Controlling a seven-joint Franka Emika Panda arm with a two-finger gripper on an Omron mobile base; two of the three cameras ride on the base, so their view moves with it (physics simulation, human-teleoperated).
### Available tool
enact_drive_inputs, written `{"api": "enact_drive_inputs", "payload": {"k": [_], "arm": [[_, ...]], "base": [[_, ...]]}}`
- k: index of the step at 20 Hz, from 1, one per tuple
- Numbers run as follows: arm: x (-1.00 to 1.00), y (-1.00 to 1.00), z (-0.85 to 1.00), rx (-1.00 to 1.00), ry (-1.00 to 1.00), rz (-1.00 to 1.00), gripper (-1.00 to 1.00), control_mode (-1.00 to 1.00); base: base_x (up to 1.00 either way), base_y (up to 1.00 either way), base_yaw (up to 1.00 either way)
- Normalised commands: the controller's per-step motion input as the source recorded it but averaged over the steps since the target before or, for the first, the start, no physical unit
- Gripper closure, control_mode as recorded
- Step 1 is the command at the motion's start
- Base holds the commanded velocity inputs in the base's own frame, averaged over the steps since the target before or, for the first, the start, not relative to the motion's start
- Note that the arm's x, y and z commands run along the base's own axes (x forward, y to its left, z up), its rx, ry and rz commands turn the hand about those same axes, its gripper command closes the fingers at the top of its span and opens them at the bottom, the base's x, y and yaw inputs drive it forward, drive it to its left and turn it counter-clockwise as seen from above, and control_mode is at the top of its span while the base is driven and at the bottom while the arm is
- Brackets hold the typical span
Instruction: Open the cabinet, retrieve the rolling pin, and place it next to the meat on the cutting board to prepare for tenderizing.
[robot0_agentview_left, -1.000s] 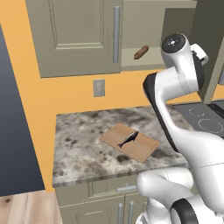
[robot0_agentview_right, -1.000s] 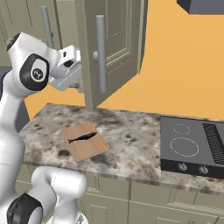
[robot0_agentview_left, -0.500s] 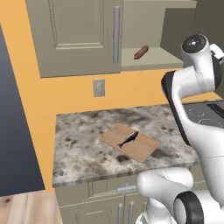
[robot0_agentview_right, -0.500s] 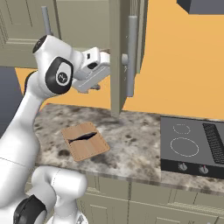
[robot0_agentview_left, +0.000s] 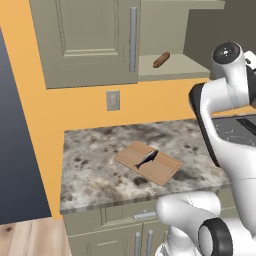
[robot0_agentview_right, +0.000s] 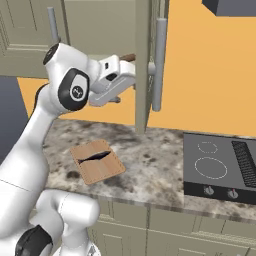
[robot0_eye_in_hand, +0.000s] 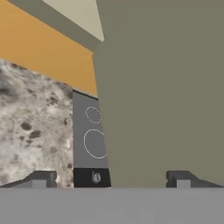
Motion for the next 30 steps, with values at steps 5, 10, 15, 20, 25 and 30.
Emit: {"api": "enact_drive_inputs", "payload": {"k": [5,10,15,20,25,30], "arm": [[-0.57,0.37,0.0,0.04,-0.21,0.04,-1.0,-1.0],[-0.45,0.7,0.04,0.13,-0.24,0.09,-1.0,-1.0],[-0.22,0.8,0.03,0.11,-0.24,0.16,-1.0,-1.0],[0.0,0.71,0.26,0.04,-0.2,0.14,-1.0,-1.0],[0.0,0.76,0.36,0.02,-0.16,0.1,-1.0,-1.0],[0.0,0.76,0.35,0.05,-0.11,0.1,-1.0,-1.0]], "base": [[0.0,0.0,0.0],[0.0,0.0,0.0],[0.0,0.0,0.0],[0.0,0.0,0.0],[0.0,0.0,0.0],[0.0,0.0,0.0]]}}
